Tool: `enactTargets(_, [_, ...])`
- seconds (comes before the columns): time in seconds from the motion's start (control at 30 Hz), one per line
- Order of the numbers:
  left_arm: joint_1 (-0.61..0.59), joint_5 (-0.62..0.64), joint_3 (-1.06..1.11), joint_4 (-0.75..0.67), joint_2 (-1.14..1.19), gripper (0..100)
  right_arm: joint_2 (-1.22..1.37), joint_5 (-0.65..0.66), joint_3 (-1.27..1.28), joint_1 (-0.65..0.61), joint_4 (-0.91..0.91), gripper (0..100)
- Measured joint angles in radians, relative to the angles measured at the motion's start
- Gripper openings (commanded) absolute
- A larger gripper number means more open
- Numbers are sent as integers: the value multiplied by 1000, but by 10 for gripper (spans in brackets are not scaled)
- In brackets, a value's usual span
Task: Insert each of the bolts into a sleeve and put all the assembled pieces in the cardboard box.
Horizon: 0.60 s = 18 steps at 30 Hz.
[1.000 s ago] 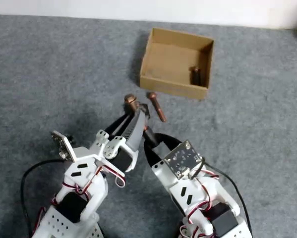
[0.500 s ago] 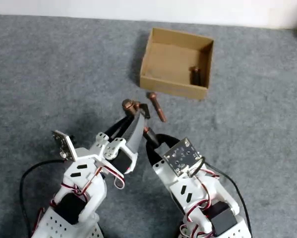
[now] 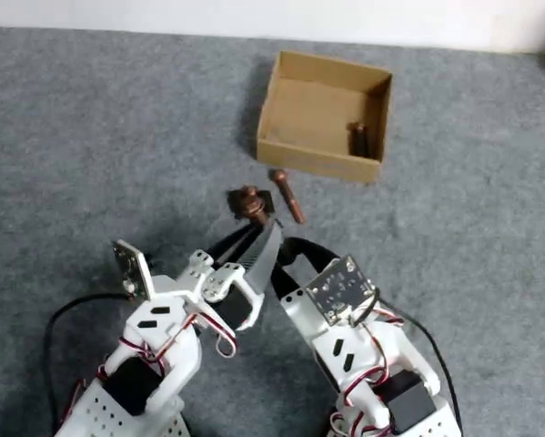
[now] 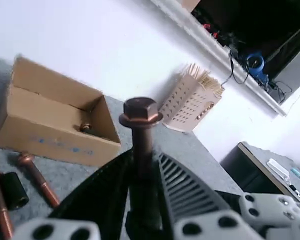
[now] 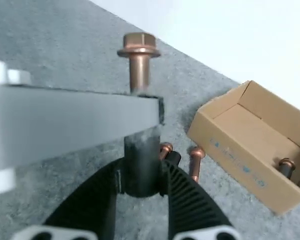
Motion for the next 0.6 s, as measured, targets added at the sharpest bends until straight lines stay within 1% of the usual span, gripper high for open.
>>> enactTargets(0.27, [-3, 0, 2, 3, 0, 17, 0, 0, 0, -8, 0, 5])
enactTargets(0.3, [-14, 0, 2, 3, 0, 39, 0, 0, 0, -8, 0, 5])
enactTargets(0.37, [-68, -11, 0, 3, 0, 124, 0, 0, 0, -5, 0, 5])
enactTargets(0.47, [-121, -94, -6, 8, 2, 265, 0, 0, 0, 14, 0, 5])
enactTargets(0.53, [-138, -132, -5, 18, 6, 306, 0, 0, 0, 20, 0, 5])
enactTargets(0.6, [-138, -149, -5, 49, 3, 303, -2, 0, -2, 25, 0, 5])
